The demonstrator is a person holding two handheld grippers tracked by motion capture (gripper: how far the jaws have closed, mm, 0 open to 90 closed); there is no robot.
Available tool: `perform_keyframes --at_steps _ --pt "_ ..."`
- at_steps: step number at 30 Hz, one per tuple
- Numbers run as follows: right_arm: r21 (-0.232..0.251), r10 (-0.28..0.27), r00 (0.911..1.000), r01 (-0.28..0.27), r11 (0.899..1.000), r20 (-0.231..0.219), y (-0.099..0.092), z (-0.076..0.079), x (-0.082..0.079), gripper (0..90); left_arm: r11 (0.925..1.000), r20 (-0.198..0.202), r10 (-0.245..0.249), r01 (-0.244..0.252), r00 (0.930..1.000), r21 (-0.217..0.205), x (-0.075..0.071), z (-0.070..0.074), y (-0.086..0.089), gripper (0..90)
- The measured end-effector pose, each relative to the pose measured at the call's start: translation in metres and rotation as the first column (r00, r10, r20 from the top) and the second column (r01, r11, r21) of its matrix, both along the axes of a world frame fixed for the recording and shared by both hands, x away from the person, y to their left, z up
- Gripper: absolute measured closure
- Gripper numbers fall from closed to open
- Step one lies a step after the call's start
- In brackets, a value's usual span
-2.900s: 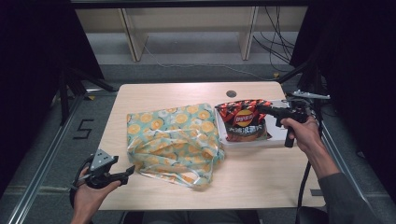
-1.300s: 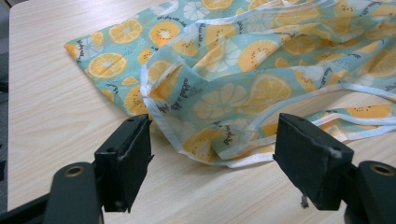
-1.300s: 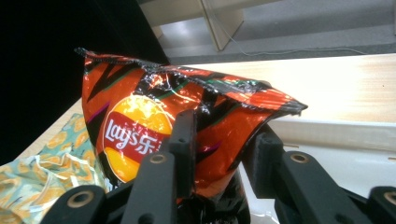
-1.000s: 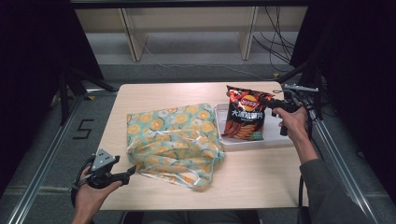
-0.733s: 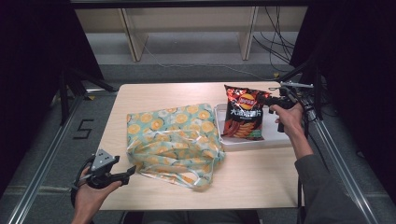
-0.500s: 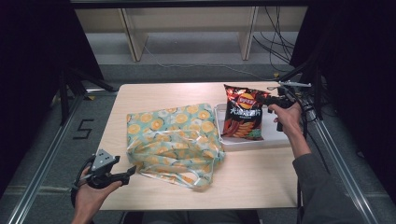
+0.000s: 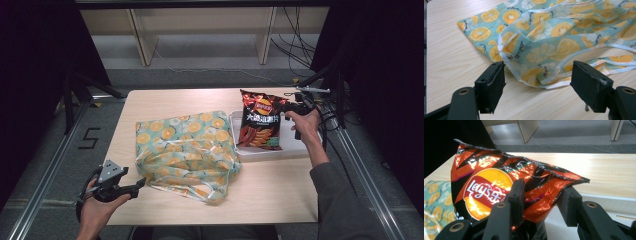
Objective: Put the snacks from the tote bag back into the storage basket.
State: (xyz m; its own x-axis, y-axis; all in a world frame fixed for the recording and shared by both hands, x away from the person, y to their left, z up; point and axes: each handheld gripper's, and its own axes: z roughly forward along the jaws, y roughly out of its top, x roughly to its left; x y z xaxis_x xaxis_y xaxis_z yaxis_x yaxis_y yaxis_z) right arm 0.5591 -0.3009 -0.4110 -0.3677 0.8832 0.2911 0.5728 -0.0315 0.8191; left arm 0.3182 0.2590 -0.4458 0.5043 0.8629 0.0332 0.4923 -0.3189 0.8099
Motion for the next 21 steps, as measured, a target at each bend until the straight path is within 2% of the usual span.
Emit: perform_keyframes --at_steps 1,3,4,5,7,9,10,11,13,14,17,18,21 --pt "0.007 -0.008 0.9999 0.008 1.0 -0.009 0.001 -0.001 0.001 59.1 1.0 0.0 -0.001 0.001 1.0 0.0 0.0 0.0 0.0 26.7" --pt "-0.022 0.003 0.9997 -0.002 1.0 0.024 -0.001 -0.004 0.005 58.8 1.0 0.007 -0.002 0.002 1.0 -0.009 0.0 -0.001 0.0 26.7" --pt "-0.021 0.008 0.9997 -0.008 1.0 0.021 -0.002 -0.005 0.006 58.5 0.9999 0.007 0.0 0.0 1.0 -0.011 0.0 -0.001 0.0 26.7" --pt "-0.003 -0.017 0.9999 0.017 1.0 -0.003 0.001 -0.005 0.006 58.4 1.0 0.0 0.0 0.0 1.0 -0.003 0.0 0.0 0.0 26.7" --pt "0.021 -0.025 0.9996 0.025 0.999 -0.013 0.002 -0.006 0.006 58.2 1.0 -0.001 -0.004 0.004 1.0 0.001 0.0 0.0 0.0 26.7" --pt "0.022 -0.023 0.9997 0.023 1.0 -0.013 0.002 -0.007 0.007 58.0 1.0 0.0 -0.003 0.003 1.0 0.0 0.0 0.0 0.0 26.7" --pt "0.011 -0.018 0.9998 0.017 1.0 0.005 0.001 -0.008 0.009 57.7 0.9994 0.001 -0.023 0.023 0.9997 0.024 0.001 0.0 0.002 26.7" --pt "0.027 -0.03 0.9995 0.03 0.999 0.001 0.002 -0.009 0.01 56.1 1.0 -0.001 -0.005 0.005 1.0 0.001 0.0 0.0 0.0 26.7" --pt "0.028 -0.04 0.9992 0.04 0.999 -0.007 0.002 -0.01 0.009 54.3 1.0 -0.007 0.004 -0.004 1.0 0.008 -0.001 0.0 0.0 26.7" --pt "-0.005 -0.014 0.9996 0.014 1.0 0.024 -0.002 -0.011 0.012 52.8 1.0 -0.005 0.002 -0.002 1.0 0.006 0.0 0.0 0.0 26.7" --pt "-0.047 -0.013 0.9997 0.015 0.999 0.022 0.001 -0.014 0.013 48.0 0.9999 -0.011 0.011 -0.011 0.9999 -0.003 -0.001 0.0 -0.001 26.7" --pt "-0.04 -0.033 0.999 0.032 0.999 -0.03 0.004 -0.013 0.01 48.0 1.0 -0.005 0.0 0.0 1.0 0.008 0.0 0.0 0.0 26.7" --pt "-0.036 -0.025 0.9996 0.025 0.999 -0.009 0.004 -0.017 0.013 48.0 1.0 0.0 -0.008 0.008 1.0 -0.001 0.0 0.0 0.0 26.7"
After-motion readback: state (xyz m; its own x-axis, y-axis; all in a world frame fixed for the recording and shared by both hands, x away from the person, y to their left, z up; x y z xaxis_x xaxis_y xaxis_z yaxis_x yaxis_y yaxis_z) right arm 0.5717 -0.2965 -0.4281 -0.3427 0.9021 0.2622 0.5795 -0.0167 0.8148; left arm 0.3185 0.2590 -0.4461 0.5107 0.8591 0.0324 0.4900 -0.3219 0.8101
